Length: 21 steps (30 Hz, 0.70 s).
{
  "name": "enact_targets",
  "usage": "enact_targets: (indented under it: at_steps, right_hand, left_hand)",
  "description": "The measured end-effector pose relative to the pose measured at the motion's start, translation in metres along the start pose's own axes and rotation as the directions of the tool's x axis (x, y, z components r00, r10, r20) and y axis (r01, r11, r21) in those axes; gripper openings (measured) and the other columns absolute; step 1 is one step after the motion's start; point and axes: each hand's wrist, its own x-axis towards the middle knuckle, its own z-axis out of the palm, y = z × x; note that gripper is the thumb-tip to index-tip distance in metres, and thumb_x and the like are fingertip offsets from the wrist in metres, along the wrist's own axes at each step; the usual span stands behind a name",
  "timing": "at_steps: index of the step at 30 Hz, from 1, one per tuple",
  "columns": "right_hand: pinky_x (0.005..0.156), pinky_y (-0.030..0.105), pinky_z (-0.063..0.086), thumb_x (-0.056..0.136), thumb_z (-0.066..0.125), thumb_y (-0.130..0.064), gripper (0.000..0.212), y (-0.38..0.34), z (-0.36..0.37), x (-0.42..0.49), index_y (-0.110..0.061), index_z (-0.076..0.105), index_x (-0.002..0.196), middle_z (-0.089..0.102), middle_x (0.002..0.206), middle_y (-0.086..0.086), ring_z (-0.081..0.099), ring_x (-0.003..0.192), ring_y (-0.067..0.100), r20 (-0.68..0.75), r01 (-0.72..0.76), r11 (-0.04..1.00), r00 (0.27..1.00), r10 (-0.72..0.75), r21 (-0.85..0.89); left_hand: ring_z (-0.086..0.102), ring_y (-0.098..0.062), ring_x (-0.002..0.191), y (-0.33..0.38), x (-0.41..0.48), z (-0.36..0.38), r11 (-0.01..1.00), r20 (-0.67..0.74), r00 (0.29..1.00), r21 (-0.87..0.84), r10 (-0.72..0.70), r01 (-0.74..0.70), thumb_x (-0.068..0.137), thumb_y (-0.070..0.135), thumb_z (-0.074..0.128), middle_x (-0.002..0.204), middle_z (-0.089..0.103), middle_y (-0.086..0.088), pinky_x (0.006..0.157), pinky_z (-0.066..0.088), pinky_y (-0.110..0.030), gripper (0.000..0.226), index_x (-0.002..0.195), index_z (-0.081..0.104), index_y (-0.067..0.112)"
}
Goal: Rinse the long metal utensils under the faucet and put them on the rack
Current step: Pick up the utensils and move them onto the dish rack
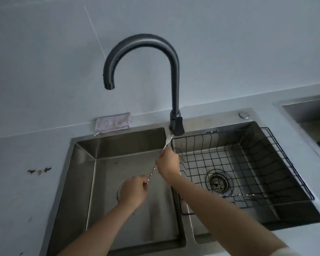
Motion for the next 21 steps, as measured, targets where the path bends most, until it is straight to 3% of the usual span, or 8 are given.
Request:
enact_targets:
  at_steps: [3,6,9,11,15,20,21]
  right_hand:
    - [0.067,0.029,0.042,0.086,0.051,-0.003,0.010,0.012,-0.038,-0.004,-0.010,0.049,0.092,0.065,0.098,0.015,0.056,0.082,0.027,-0.067,0.048,0.999,0.997,-0.047,0.012]
    - [0.071,0.028,0.049,0.087,0.053,-0.006,0.014,0.032,-0.079,-0.001,-0.006,0.063,0.097,0.068,0.096,0.012,0.062,0.087,0.025,-0.127,0.059,0.998,0.990,-0.054,0.032]
    - [0.055,0.016,0.040,0.086,0.051,-0.005,0.019,0.060,-0.120,0.001,-0.003,0.068,0.094,0.068,0.089,0.010,0.057,0.074,0.016,-0.159,0.029,0.999,0.987,-0.032,-0.021]
    - [0.051,0.017,0.036,0.085,0.050,-0.005,0.019,0.082,-0.141,0.001,-0.002,0.067,0.094,0.066,0.086,0.012,0.057,0.075,0.019,-0.173,0.000,0.995,0.985,-0.018,-0.101]
    - [0.065,0.025,0.037,0.089,0.042,-0.003,0.023,0.126,-0.167,0.006,-0.004,0.060,0.103,0.066,0.101,0.016,0.060,0.093,0.030,-0.149,-0.059,0.939,0.989,0.009,-0.338]
    - [0.070,0.031,0.043,0.090,0.038,0.003,0.029,0.161,-0.177,0.022,-0.007,0.055,0.112,0.064,0.110,0.013,0.060,0.101,0.031,-0.026,-0.027,0.745,1.000,0.013,-0.667]
    - [0.072,0.032,0.046,0.091,0.038,0.003,0.030,0.166,-0.177,0.025,-0.008,0.055,0.113,0.064,0.112,0.013,0.061,0.102,0.030,0.008,-0.007,0.707,1.000,0.018,-0.708]
  left_hand:
    - [0.062,-0.035,0.100,0.025,0.003,-0.009,0.994,0.002,0.994,0.013,0.106,-0.106,0.088,0.014,0.049,0.102,0.071,-0.015,0.076,0.049,-0.038,0.021,0.095,0.068,0.014]
    - [0.062,-0.033,0.098,0.057,0.012,-0.011,0.968,-0.009,0.968,0.024,0.250,-0.250,0.089,0.010,0.048,0.100,0.070,-0.016,0.078,0.050,-0.039,0.021,0.093,0.069,0.009]
    - [0.063,-0.029,0.095,0.096,0.026,-0.004,0.922,0.024,0.923,0.034,0.385,-0.385,0.089,0.003,0.048,0.099,0.068,-0.014,0.079,0.049,-0.036,0.021,0.094,0.068,0.003]
    - [0.063,-0.029,0.094,0.122,0.034,0.006,0.883,0.061,0.886,0.071,0.460,-0.464,0.088,-0.001,0.048,0.098,0.068,-0.015,0.082,0.052,-0.038,0.021,0.095,0.067,0.002]
    - [0.063,-0.026,0.092,0.164,0.043,0.031,0.814,0.139,0.830,0.164,0.540,-0.557,0.087,-0.004,0.046,0.097,0.067,-0.015,0.081,0.052,-0.036,0.022,0.095,0.066,0.000]
    - [0.062,-0.029,0.091,0.195,0.048,0.058,0.766,0.209,0.808,0.258,0.552,-0.590,0.086,-0.010,0.041,0.087,0.062,-0.016,0.078,0.050,-0.037,0.023,0.087,0.062,0.000]
    - [0.062,-0.031,0.094,0.198,0.048,0.062,0.763,0.220,0.813,0.280,0.540,-0.583,0.086,-0.010,0.040,0.091,0.064,-0.017,0.080,0.050,-0.037,0.026,0.093,0.063,-0.001]
